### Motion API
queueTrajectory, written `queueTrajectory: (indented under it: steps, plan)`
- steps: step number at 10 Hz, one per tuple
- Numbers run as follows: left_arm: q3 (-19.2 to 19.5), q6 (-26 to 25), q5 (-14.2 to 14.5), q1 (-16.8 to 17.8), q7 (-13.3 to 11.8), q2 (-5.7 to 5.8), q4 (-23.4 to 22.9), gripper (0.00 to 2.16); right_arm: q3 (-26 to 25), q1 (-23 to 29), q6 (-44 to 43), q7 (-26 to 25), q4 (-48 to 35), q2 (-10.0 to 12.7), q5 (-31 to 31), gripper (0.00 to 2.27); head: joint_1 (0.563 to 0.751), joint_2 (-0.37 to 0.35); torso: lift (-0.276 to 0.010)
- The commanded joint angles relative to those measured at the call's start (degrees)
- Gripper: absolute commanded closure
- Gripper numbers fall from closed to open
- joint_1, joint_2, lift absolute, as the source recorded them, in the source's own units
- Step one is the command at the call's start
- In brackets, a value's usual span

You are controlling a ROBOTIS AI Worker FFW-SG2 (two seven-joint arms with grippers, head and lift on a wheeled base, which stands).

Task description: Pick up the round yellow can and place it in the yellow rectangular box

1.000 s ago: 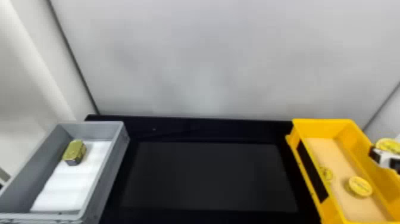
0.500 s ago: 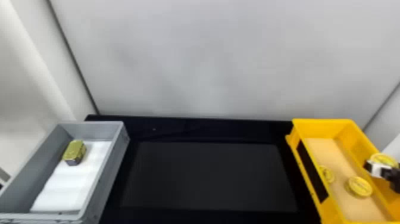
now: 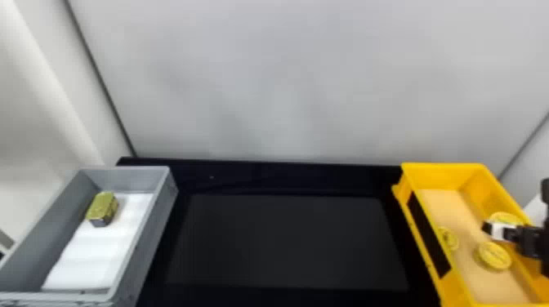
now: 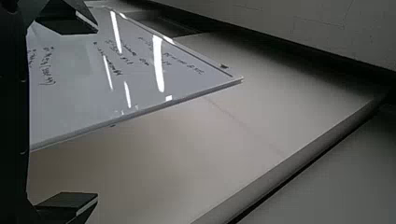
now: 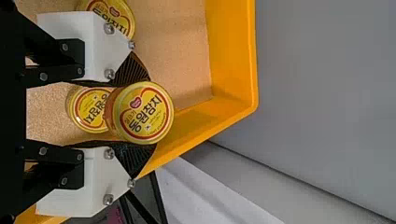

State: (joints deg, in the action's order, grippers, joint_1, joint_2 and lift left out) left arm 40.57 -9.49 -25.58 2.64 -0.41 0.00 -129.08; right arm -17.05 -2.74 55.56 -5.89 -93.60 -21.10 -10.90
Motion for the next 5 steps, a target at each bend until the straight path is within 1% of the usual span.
queueTrajectory:
  steps: [1, 2, 4, 5]
  plan:
    - [0.06, 0.0, 0.0, -0.18, 0.06, -0.15, -0.03, 0.03, 0.17, -0.08, 0.45, 0.62, -0.18, -0.7, -1.14, 0.67, 0.686, 0.014, -0.055]
    - [0.06, -0.09, 0.0, -0.18, 0.06, -0.15, -0.03, 0.03, 0.08, 0.01, 0.63, 1.24, -0.35, -0.96, -1.32, 0.58, 0.686, 0.014, -0.055]
    - [0.15, -0.18, 0.0, -0.18, 0.06, -0.15, -0.03, 0.03, 0.35, 0.19, 0.63, 1.5, -1.14, -1.31, -1.32, 0.16, 0.686, 0.014, -0.055]
    - [0.15, -0.18, 0.0, -0.18, 0.06, -0.15, -0.03, 0.03, 0.35, 0.27, 0.72, 2.11, -1.23, -1.49, -1.32, 0.11, 0.686, 0.014, -0.055]
